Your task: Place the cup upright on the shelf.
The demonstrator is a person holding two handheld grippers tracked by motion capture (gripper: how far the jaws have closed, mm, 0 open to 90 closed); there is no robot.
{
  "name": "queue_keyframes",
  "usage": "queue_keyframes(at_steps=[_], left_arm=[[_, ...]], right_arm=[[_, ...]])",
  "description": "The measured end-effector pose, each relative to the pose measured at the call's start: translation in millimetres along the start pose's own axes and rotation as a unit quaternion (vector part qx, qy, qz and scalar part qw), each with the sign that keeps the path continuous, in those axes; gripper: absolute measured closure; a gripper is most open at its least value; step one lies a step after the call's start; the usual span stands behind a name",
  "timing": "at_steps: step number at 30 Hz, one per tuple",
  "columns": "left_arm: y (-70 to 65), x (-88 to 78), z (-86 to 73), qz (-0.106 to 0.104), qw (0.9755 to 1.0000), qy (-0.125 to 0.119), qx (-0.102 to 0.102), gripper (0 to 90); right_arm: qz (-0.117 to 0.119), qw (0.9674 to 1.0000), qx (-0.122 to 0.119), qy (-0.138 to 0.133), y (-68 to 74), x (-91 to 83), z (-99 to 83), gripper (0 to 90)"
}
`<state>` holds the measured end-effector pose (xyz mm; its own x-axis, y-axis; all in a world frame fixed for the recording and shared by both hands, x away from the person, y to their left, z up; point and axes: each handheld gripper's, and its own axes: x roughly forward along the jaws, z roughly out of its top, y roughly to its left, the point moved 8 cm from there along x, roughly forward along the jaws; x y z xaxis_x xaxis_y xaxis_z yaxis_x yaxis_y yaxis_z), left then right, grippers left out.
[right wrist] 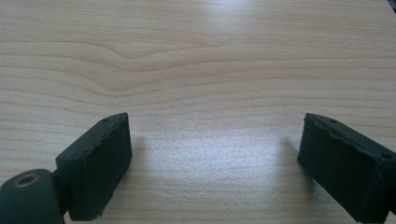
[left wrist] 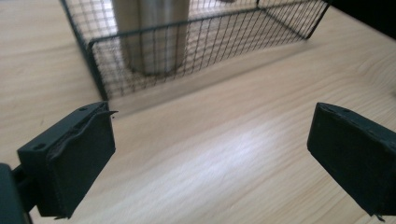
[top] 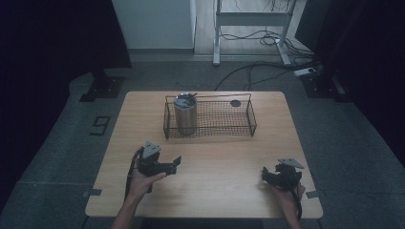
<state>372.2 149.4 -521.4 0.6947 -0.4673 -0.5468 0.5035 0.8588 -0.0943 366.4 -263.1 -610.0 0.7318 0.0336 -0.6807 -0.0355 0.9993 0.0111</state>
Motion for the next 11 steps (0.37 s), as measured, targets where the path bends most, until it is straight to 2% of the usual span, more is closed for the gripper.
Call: queue_keyframes(at_steps=[6,11], left_arm=[[7.6,-1.0,-16.9,0.005,0.9999,0.010,-0.005,2.8],[9.4,0.5,-22.0,0.007,0.9999,0.010,-0.009,2.9]], right_arm=[[-0.001,1.0000,0.000,0.000,0.1,0.7,0.6,9.2],[-0.002,1.0000,0.000,0.000,0.2,0.8,0.7,9.1]])
